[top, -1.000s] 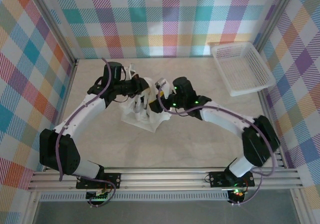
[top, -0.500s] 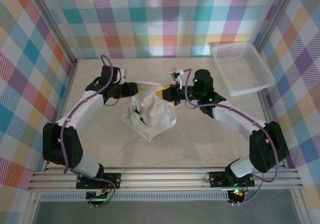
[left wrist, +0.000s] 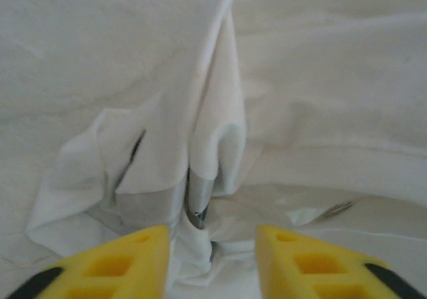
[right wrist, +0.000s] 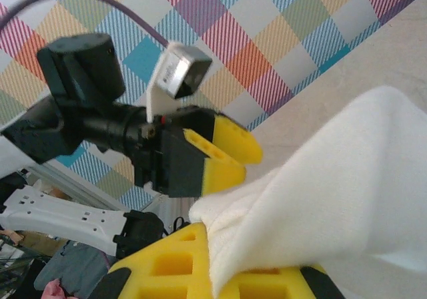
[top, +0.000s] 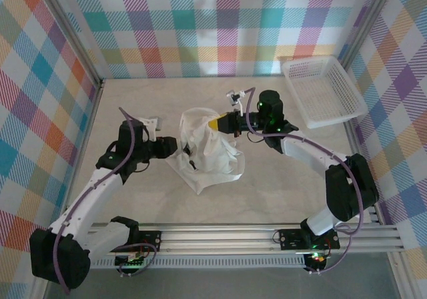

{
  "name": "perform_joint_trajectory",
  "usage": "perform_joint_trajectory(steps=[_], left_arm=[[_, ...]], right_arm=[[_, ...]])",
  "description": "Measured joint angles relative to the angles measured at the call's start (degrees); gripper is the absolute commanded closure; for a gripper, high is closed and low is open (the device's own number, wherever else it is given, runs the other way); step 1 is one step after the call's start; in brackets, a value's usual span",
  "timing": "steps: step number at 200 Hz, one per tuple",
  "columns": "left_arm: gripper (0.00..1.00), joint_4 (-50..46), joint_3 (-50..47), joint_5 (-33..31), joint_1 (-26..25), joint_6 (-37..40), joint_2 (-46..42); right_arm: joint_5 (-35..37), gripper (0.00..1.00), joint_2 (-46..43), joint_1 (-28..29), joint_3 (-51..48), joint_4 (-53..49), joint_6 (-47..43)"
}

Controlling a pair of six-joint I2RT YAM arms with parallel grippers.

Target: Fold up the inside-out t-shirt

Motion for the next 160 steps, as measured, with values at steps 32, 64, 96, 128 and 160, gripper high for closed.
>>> perform_joint_trajectory(steps=[32, 64, 96, 128, 160], left_arm=[[0.37, 5.95, 1.38, 2.25, -4.90, -3.15, 8.46], [0.27, 7.02, 6.47, -3.15, -6.75, -6.91, 19.19], [0.49, 9.42, 9.86, -5.92, -4.76, -11.85, 27.71], [1.00, 11.87, 11.47, -3.37, -3.54, -15.52, 31.30], [1.00, 13.11, 12.33, 1.73, -2.73, -17.97, 28.48]], right_arm=[[-0.68, 1.00, 0.28, 0.00, 1.07, -1.29, 0.35], [-0.81, 1.00, 0.28, 0.00, 1.29, -2.89, 0.37], [-0.83, 1.00, 0.24, 0.00, 1.29, -3.96, 0.35], [-0.48, 1.00, -0.35, -0.42, 1.29, -6.99, -0.74], [1.16, 0.91, -1.38, -4.11, -0.04, -7.39, -0.85]])
